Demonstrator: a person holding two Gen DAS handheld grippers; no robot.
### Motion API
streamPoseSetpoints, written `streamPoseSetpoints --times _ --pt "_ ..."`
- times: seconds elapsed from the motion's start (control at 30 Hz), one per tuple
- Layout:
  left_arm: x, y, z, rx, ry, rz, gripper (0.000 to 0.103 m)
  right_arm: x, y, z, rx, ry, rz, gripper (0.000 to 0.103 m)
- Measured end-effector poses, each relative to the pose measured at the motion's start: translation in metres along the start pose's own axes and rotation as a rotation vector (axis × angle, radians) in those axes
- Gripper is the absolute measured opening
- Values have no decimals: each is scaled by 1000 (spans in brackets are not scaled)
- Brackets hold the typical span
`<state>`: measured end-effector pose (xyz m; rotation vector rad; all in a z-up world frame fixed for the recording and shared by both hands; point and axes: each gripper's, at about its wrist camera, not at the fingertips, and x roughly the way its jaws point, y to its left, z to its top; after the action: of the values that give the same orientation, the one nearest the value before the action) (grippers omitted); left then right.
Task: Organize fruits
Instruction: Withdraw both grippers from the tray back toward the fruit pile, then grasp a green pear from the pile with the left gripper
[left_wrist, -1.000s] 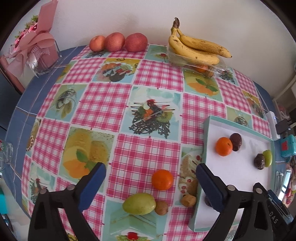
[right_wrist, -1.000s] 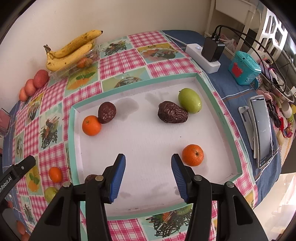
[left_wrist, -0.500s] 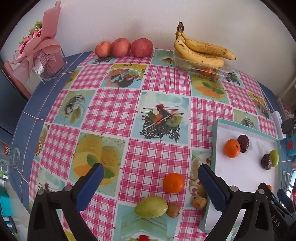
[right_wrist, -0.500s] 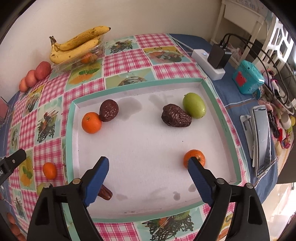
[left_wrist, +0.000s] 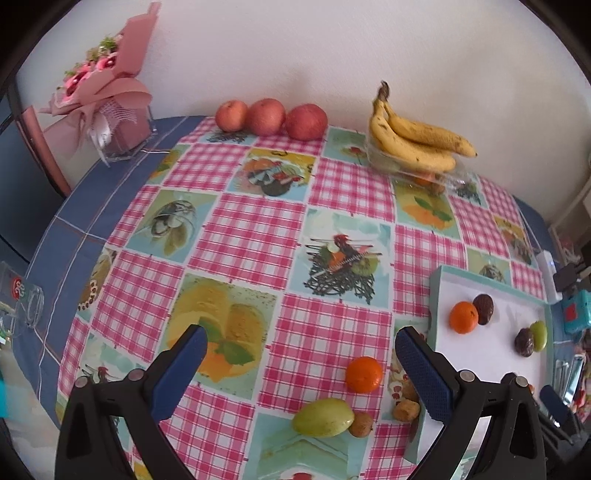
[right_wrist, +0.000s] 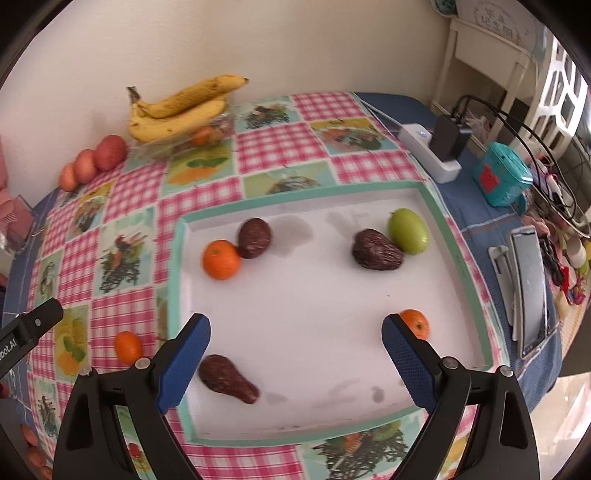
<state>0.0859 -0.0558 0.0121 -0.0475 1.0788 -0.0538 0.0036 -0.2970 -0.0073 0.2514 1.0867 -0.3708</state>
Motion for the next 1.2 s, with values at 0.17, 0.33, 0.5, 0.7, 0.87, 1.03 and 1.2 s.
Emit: streamPoseSetpoints --times 0.17,0.33,0.5,0.7,0.87,1.03,1.2 --pt "-7 22 0 -49 -29 -12 103 -1 20 -7 -8 9 40 94" --pt "-12 44 -3 -92 -65 18 103 -1 40 -15 -42 27 50 94" --pt "-15 56 -6 -101 -85 24 103 1 58 -22 -56 52 56 94" --pt "-9 51 -10 -75 -39 -4 103 -1 70 -29 -68 57 67 94" --pt "12 34 -16 13 36 18 103 0 72 -29 -90 66 64 94" --pt "38 23 -28 41 151 -30 103 6 63 -27 -87 88 40 94" --pt "47 14 -37 29 217 -88 100 10 55 -27 -82 103 6 94"
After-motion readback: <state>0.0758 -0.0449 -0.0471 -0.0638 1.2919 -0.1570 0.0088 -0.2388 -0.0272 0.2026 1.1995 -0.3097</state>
